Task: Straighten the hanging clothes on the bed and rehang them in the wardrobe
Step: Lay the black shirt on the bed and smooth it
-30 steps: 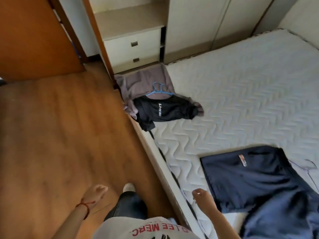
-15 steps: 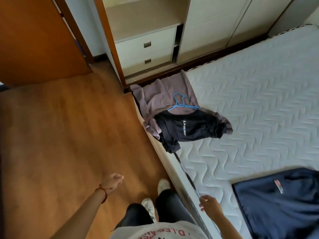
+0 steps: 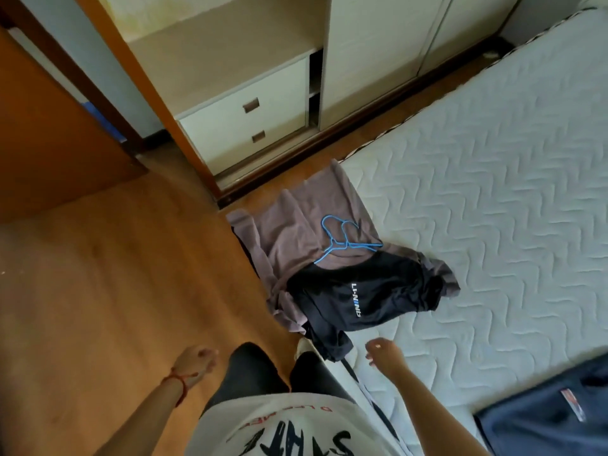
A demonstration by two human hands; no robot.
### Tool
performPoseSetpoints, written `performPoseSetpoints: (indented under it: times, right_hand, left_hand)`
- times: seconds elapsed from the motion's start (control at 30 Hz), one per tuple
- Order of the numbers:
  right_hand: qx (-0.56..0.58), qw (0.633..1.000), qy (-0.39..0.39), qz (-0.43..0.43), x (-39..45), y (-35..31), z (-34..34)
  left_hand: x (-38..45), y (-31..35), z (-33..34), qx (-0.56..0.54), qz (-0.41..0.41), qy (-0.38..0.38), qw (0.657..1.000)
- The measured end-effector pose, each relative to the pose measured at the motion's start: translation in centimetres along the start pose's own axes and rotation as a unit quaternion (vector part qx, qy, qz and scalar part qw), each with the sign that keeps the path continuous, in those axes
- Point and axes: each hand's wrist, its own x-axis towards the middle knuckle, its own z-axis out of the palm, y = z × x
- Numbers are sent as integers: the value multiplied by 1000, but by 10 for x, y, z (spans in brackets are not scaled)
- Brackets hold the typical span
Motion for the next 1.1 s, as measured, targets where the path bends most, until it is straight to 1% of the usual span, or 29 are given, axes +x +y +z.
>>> performPoseSetpoints:
  times: [0.07,0.13,0.17,0.23,0.37,0.53,0.63,0.7,0.8,0.9,1.0,1.1]
  right_hand:
    - [2,1000,-4,-21,9,-32,0]
    - [10,1000,2,-23,17,-57,2]
    - [18,1000,8,-17,20,-67,4]
    - [58,998,24,-2,24,-83,7]
    - [166,982,71,57,32,-108,24]
    - [272,947,128,116,47,-137,59]
    - [326,925,143,132,68,-157,78]
    - [336,921,145,134,85,-170,90]
    - [305,929,158,138,116,-182,110]
    - [209,947,183,160,142,-186,129]
    - [102,958,201,178,160,-183,141]
    - [73,955,220,187,173,-184,144]
  left_hand:
    - [8,24,-11,32,-3,-13,999]
    - [28,56,-20,67,18,-15,997]
    - [38,73,-24,101,36,-27,994]
    - [60,105,-28,161,68,-63,983]
    - [107,191,-31,228,137,-113,957]
    - [157,278,-6,305,199,-180,914]
    - [184,304,25,338,220,-216,889]
    - [200,309,51,358,234,-234,873]
    - [223,299,94,387,235,-263,852]
    - [244,284,126,408,222,-267,844]
    - [259,266,142,419,217,-261,842]
    - [266,253,147,424,229,-254,839]
